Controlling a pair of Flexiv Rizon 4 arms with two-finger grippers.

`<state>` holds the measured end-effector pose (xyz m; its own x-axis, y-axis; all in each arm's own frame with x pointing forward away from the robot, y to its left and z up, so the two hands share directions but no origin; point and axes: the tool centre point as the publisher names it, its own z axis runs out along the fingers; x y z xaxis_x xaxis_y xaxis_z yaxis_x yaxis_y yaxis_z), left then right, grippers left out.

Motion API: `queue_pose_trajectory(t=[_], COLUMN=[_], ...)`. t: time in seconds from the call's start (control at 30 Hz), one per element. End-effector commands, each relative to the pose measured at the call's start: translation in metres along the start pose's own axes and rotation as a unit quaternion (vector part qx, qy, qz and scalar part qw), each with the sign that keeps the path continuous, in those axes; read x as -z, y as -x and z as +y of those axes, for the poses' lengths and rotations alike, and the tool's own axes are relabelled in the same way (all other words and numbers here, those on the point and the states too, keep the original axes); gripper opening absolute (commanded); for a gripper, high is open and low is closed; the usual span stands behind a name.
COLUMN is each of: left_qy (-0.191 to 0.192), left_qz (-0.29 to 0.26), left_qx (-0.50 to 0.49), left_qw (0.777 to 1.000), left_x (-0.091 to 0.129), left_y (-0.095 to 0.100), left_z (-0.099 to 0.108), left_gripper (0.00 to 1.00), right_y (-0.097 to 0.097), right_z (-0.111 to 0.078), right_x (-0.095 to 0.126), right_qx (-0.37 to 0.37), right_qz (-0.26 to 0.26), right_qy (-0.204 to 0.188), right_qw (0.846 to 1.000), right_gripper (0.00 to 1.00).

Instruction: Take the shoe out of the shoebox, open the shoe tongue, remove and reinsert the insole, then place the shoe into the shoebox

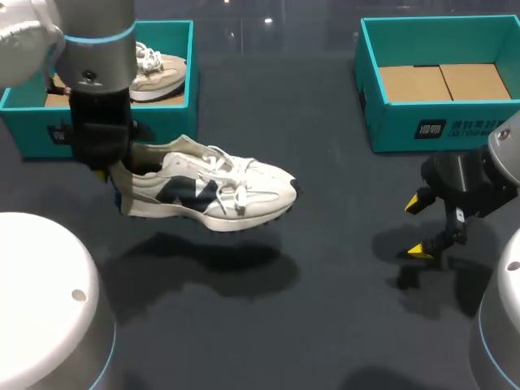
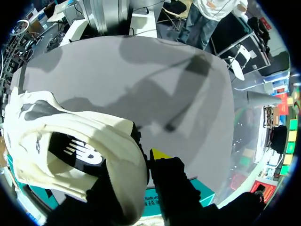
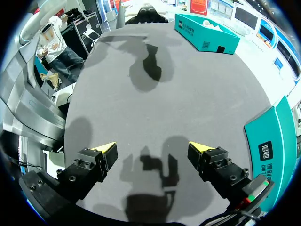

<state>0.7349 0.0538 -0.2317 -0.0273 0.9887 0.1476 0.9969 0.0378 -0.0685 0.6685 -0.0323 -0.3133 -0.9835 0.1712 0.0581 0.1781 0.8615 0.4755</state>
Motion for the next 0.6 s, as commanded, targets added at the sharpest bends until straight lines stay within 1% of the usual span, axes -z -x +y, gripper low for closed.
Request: queue_pose_trajectory(t=[0.03,0.07,0.57,0.6], left_qy=[0.007,0.010,0.010,0.005], left_qz=[0.016,0.018,0.018,0.016], left_qx=[0.000,-0.004,-0.004,-0.006], left_qw=[1.000,1.000,1.000,1.000], left_x=[-0.0121,-0.0142,-0.0142,-0.0196], left_y=[0.0268,0.0315,0.0315,0.0359], left_z=[-0.0123,-0.0164,-0.0164,-0.0162], left_gripper=[0.00,0.00,0.00,0.00], right_y=[-0.0020,-0.0020,-0.0020,-0.0020], right_z=[0.0000,0.0000,0.0000,0.0000], right_x=[0.0003,0.0003,0.0003,0.0003], right_qx=[0.000,0.000,0.000,0.000], right_qz=[-0.002,-0.002,-0.002,-0.002], right_qy=[-0.001,-0.001,-0.001,-0.001], right_qw=[1.000,1.000,1.000,1.000], right_gripper=[1.00,1.00,1.00,1.00])
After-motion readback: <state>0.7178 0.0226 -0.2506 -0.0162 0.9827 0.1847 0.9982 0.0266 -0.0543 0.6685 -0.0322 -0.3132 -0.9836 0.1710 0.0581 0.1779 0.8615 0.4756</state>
